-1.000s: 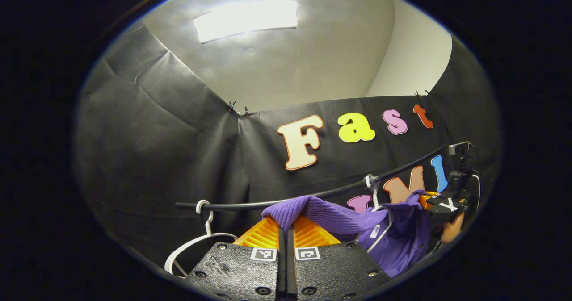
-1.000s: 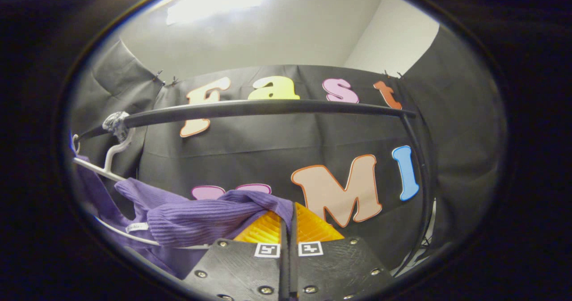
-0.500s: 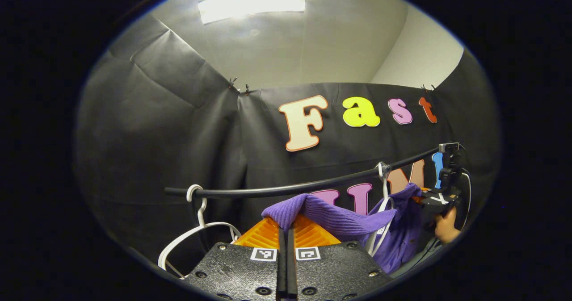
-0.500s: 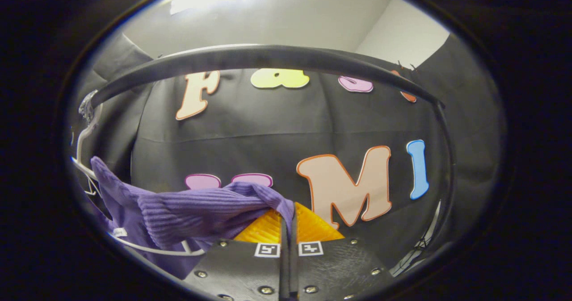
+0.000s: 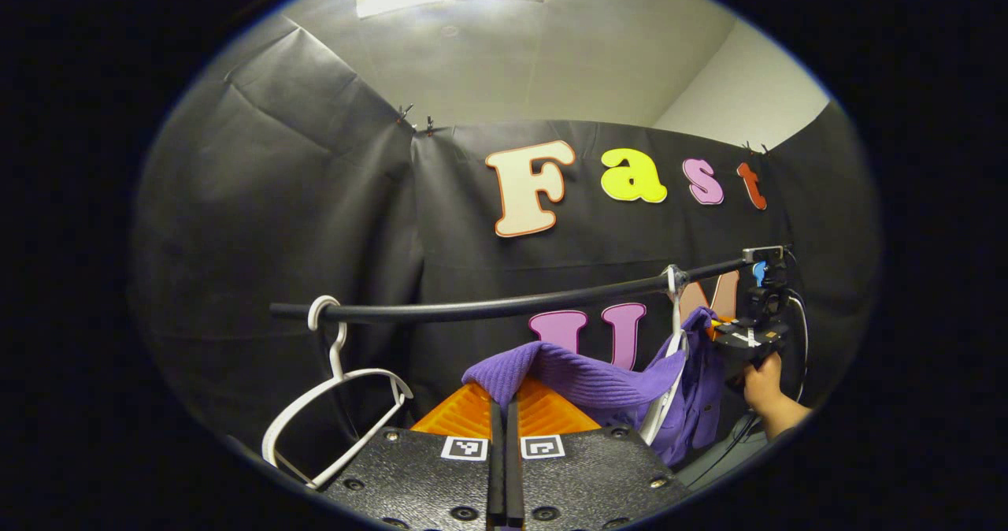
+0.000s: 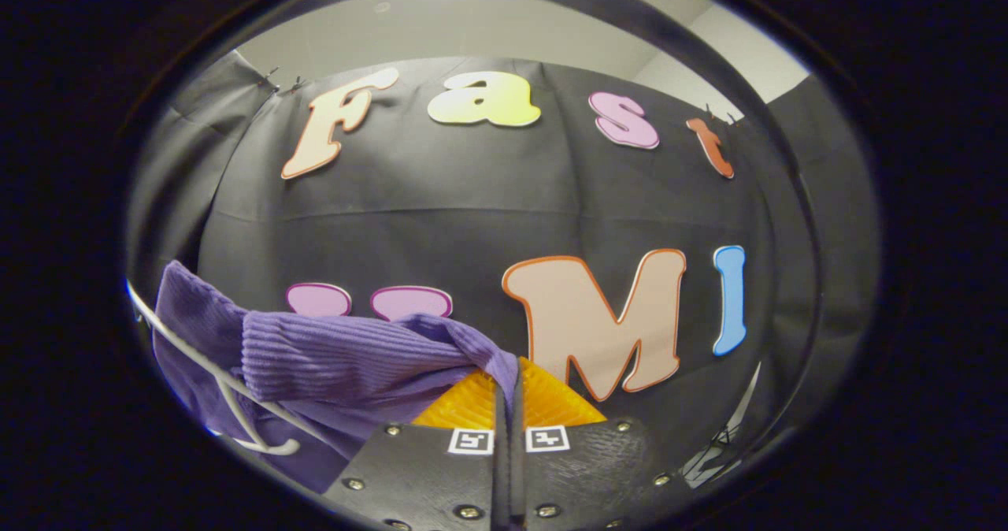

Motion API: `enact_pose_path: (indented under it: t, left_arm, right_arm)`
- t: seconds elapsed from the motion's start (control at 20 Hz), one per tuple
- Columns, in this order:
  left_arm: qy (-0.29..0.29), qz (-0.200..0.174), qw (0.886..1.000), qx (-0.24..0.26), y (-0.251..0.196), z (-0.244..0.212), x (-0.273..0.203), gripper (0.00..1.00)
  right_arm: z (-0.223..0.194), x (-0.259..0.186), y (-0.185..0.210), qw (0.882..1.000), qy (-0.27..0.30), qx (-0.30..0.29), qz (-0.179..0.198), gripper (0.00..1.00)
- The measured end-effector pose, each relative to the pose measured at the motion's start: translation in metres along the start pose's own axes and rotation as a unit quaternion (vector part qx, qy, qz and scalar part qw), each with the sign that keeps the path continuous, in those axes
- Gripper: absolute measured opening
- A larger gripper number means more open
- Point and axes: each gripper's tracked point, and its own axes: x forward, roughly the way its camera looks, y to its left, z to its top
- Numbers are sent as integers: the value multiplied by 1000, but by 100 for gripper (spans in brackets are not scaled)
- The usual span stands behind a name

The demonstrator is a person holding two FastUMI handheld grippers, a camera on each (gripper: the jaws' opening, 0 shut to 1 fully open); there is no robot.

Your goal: Grasp the clothes on the hanger with both hands and then place them into the laundry hamper below.

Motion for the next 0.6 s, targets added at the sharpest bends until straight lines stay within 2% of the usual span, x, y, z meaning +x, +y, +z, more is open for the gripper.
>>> enact_pose_path:
  t: [0.2,0.25,0.3,0.4,0.45,0.6]
  left_arm:
    - [33,-21,999,-25,-12,-40,7,1]
    - [36,-21,999,-26,-11,-49,6,2]
    - [43,-22,999,-25,-11,-57,2,1]
    - [45,-19,998,-27,-11,-66,-4,1]
    - [46,-18,998,-26,-12,-69,-2,0]
    - [40,-11,999,-26,-8,-75,-16,1]
  right_arm:
    - [-36,-8,0,1000,21,5,5,1]
    - [-45,-9,4,999,33,8,8,5]
    - [-53,-10,4,999,42,6,9,1]
    - [-68,-15,2,999,53,1,9,1]
    - [-73,-18,1,998,57,-1,9,5]
    - [-85,-31,-5,998,64,-13,5,1]
